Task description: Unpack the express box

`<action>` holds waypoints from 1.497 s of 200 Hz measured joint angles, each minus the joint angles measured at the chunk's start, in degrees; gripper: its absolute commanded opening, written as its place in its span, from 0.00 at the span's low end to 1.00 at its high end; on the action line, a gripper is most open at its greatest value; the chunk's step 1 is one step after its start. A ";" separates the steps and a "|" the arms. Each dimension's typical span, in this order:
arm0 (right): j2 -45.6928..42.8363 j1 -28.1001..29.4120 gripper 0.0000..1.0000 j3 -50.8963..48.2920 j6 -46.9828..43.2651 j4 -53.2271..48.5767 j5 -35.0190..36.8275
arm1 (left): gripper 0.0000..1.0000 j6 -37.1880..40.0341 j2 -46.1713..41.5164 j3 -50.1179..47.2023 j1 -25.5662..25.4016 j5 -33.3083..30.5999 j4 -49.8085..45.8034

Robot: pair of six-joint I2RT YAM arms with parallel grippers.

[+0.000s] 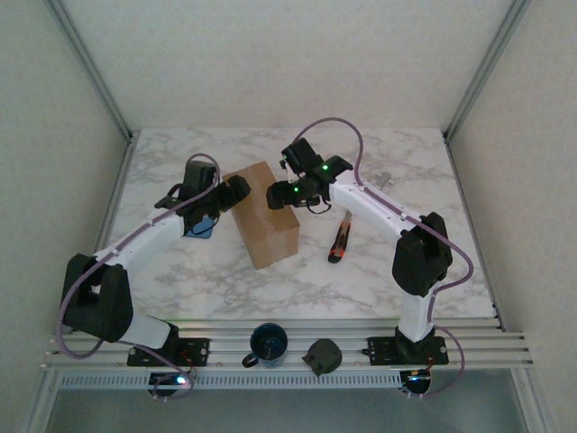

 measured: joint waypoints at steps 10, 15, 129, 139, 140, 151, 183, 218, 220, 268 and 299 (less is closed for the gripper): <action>-0.02 0.00 0.76 -0.11 0.00 0.04 0.07 | 0.83 0.00 0.15 -0.09 0.00 0.00 0.48; -0.02 0.00 0.76 -0.13 0.00 0.09 0.07 | 0.83 0.00 0.22 -0.13 0.00 -0.04 0.59; -0.11 0.13 0.80 -0.24 0.20 -0.42 0.17 | 0.81 -0.61 0.13 -6.38 0.00 -0.68 10.51; -0.13 0.28 0.80 -0.22 0.20 -0.66 0.44 | 0.81 -0.61 0.09 -6.69 0.00 -0.68 11.10; -0.13 0.42 0.81 -0.20 0.20 -0.70 0.52 | 0.81 -0.63 0.07 -6.73 0.00 -0.68 11.17; -0.15 0.90 0.82 -0.02 0.17 -1.03 1.44 | 0.81 -0.61 0.04 -6.84 0.00 -0.68 11.39; -0.22 3.80 0.85 1.42 0.13 -3.54 4.90 | 0.81 -0.63 0.04 -6.84 0.00 -0.74 11.58; 0.76 7.21 0.85 4.72 -0.28 -8.07 6.54 | 0.81 -0.61 0.15 -7.13 0.00 -0.92 12.48; 0.87 7.32 0.85 4.85 -0.28 -8.24 6.64 | 0.81 -0.63 0.15 -7.15 0.00 -0.92 12.52; 2.21 8.44 0.84 6.40 -0.24 -9.88 9.27 | 0.81 -0.61 0.15 -7.37 0.00 -0.90 12.94; 3.04 8.94 0.83 7.43 -0.20 -10.73 10.86 | 0.81 -0.61 0.15 -7.39 0.00 -0.92 12.96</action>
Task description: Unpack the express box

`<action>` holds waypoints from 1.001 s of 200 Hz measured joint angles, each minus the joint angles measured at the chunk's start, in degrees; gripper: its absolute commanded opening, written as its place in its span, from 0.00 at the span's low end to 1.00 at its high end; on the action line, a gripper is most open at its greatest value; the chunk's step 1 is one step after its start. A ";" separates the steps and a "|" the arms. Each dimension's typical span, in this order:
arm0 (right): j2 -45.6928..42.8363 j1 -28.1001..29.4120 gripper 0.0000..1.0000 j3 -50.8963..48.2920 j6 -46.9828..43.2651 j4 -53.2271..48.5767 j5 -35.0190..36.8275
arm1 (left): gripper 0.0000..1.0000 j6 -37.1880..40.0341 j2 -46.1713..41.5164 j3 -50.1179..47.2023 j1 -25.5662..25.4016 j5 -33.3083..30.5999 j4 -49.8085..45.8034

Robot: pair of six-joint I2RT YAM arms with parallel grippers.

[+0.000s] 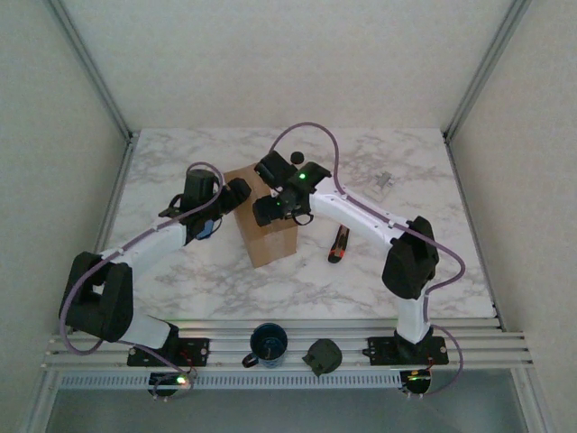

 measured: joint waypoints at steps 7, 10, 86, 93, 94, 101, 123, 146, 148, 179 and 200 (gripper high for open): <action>0.31 0.09 0.82 0.42 0.00 -0.26 0.26 | 0.81 0.00 0.00 -0.09 0.00 0.00 0.20; 0.42 0.09 0.81 0.57 0.00 -0.37 0.35 | 0.81 0.00 0.00 -0.11 0.00 0.00 0.20; 2.49 1.27 0.69 2.67 1.29 -1.84 5.81 | 0.81 -0.02 0.00 -0.79 0.00 -0.70 1.49; 2.67 1.57 0.68 2.91 1.31 -2.03 6.75 | 0.81 -0.02 0.00 -0.83 0.00 -0.70 1.51; 2.69 1.60 0.68 2.93 1.31 -2.05 6.84 | 0.81 0.00 0.00 -0.83 0.00 -0.70 1.51; 2.93 1.92 0.67 3.10 1.38 -2.23 7.76 | 0.81 0.00 0.00 -0.83 0.00 -0.70 1.51; 3.63 3.10 0.66 3.67 1.46 -2.73 11.13 | 0.81 0.00 0.00 -0.83 0.00 -0.85 1.49; 4.31 4.42 0.66 3.89 1.51 -3.08 15.06 | 0.81 0.00 0.00 -0.83 0.02 -0.87 1.46; 4.37 4.52 0.66 3.89 1.51 -3.10 15.43 | 0.81 0.00 0.00 -0.83 0.02 -0.87 1.46; 4.70 6.08 0.68 3.89 2.14 -3.02 19.87 | 0.81 0.00 0.00 -0.83 0.02 -1.01 1.44; 4.70 6.69 0.68 3.74 2.40 -2.99 22.38 | 0.81 0.00 0.02 -0.83 0.02 -1.07 1.46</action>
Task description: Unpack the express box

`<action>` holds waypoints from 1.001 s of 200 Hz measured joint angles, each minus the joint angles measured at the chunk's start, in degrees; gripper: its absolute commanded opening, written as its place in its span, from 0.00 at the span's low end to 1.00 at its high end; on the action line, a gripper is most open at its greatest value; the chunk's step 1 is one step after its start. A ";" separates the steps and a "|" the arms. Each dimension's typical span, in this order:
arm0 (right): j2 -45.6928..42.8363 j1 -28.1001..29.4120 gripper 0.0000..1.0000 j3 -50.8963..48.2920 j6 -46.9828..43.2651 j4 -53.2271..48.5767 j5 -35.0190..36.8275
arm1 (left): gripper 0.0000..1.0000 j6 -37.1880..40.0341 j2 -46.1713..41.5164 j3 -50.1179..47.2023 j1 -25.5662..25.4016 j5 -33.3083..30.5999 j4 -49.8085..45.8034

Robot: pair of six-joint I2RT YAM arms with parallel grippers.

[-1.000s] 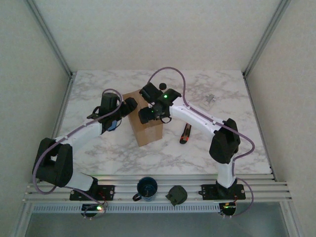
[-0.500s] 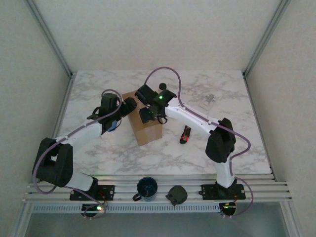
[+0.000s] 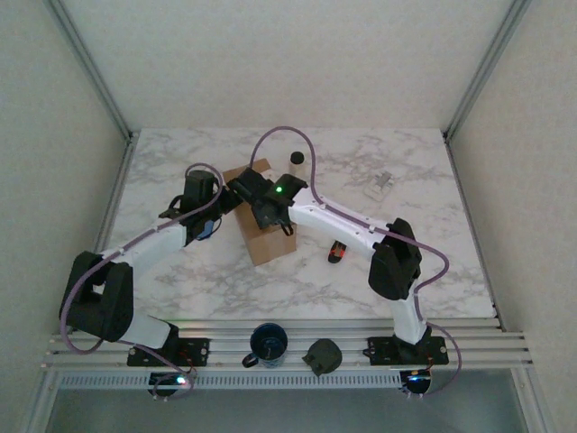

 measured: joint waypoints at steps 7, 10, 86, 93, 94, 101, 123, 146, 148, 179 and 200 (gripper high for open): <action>-0.02 0.20 0.68 -0.13 0.15 0.09 0.63 | 0.81 0.00 0.04 0.00 0.00 0.00 0.02; -0.02 0.26 0.68 -0.15 0.20 0.09 0.92 | 0.81 0.00 0.04 0.00 0.00 0.00 0.02; -6.16 0.35 0.57 -7.74 2.10 6.12 6.14 | 0.81 0.02 0.46 0.02 -0.07 1.40 0.94; -6.84 0.13 0.54 -8.44 2.36 6.60 6.36 | 0.81 0.02 0.46 0.02 -0.11 1.66 0.98; -6.91 0.11 0.54 -8.52 2.43 6.71 6.34 | 0.81 0.02 0.46 0.02 -0.13 1.70 0.98; -7.54 -0.09 0.53 -9.25 2.80 7.21 6.34 | 0.81 0.02 0.46 0.02 -0.20 1.84 1.01; -9.64 -1.07 0.49 -10.71 3.63 7.48 7.67 | 0.81 0.02 0.46 0.02 -0.17 1.84 0.87; -11.32 -2.19 0.46 -11.47 4.35 8.83 8.09 | 0.81 0.02 0.46 0.02 -0.17 1.90 0.87; -11.41 -2.23 0.46 -11.52 4.46 8.92 8.09 | 0.81 0.02 0.46 0.02 -0.17 1.90 0.87; -11.72 -2.49 0.64 -12.04 4.33 10.40 7.21 | 0.81 0.02 0.46 0.02 -0.17 1.92 0.87; -10.78 -2.51 0.75 -11.21 1.62 10.29 4.50 | 0.81 0.02 0.46 0.02 -0.17 1.95 0.87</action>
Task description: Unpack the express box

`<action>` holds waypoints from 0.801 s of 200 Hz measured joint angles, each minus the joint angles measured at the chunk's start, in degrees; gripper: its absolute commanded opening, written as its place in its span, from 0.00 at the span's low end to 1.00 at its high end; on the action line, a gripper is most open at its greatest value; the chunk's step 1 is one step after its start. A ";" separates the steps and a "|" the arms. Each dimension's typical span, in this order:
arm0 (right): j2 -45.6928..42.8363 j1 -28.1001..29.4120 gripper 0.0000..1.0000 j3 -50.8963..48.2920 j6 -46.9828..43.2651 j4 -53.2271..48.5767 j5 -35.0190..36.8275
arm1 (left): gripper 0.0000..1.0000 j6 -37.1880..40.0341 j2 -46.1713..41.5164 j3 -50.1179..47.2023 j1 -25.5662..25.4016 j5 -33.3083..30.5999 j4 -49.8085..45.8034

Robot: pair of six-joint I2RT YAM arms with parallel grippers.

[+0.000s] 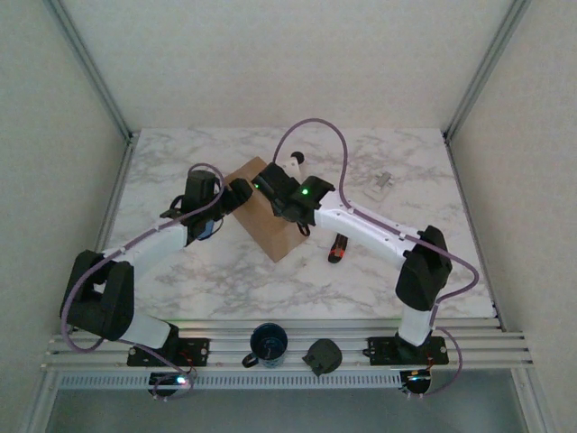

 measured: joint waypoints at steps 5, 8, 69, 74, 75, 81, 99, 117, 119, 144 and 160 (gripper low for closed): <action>0.50 0.00 0.77 0.46 -1.11 -0.09 -0.72 | 0.81 0.00 0.00 0.00 0.00 0.00 0.00; 0.79 0.00 0.78 0.68 -1.57 -0.07 -1.27 | 0.81 0.00 0.00 0.00 0.00 0.00 0.00; 4.81 -0.79 0.81 4.50 -15.87 -0.39 -6.03 | 0.81 0.24 0.00 0.00 0.00 -0.02 -0.04; 5.01 -0.87 0.80 4.96 -16.83 -0.39 -6.10 | 0.81 0.26 0.00 0.00 0.00 -0.02 -0.04; 5.07 -0.92 0.80 5.11 -17.09 -0.39 -6.12 | 0.81 0.24 0.00 0.00 0.00 -0.02 -0.04; 5.40 -1.09 0.80 5.62 -18.16 -0.37 -6.14 | 0.81 0.26 0.00 0.00 0.00 -0.02 -0.04; 6.60 -1.51 0.80 6.47 -20.85 -0.37 -6.25 | 0.81 0.33 0.00 0.00 0.00 -0.02 -0.07; 7.13 -1.57 0.80 6.91 -22.64 -0.39 -6.34 | 0.81 0.44 0.00 0.04 0.00 -0.04 -0.31; 7.13 -1.55 0.80 6.97 -22.86 -0.39 -6.34 | 0.81 0.44 0.00 0.07 0.00 -0.04 -0.31; 7.30 -1.55 0.79 7.19 -24.17 -0.39 -6.14 | 0.81 0.46 0.00 0.31 0.00 -0.07 -0.66; 7.67 -1.51 0.78 7.41 -24.72 -0.44 -5.86 | 0.81 0.46 0.00 0.33 0.00 -0.09 -0.83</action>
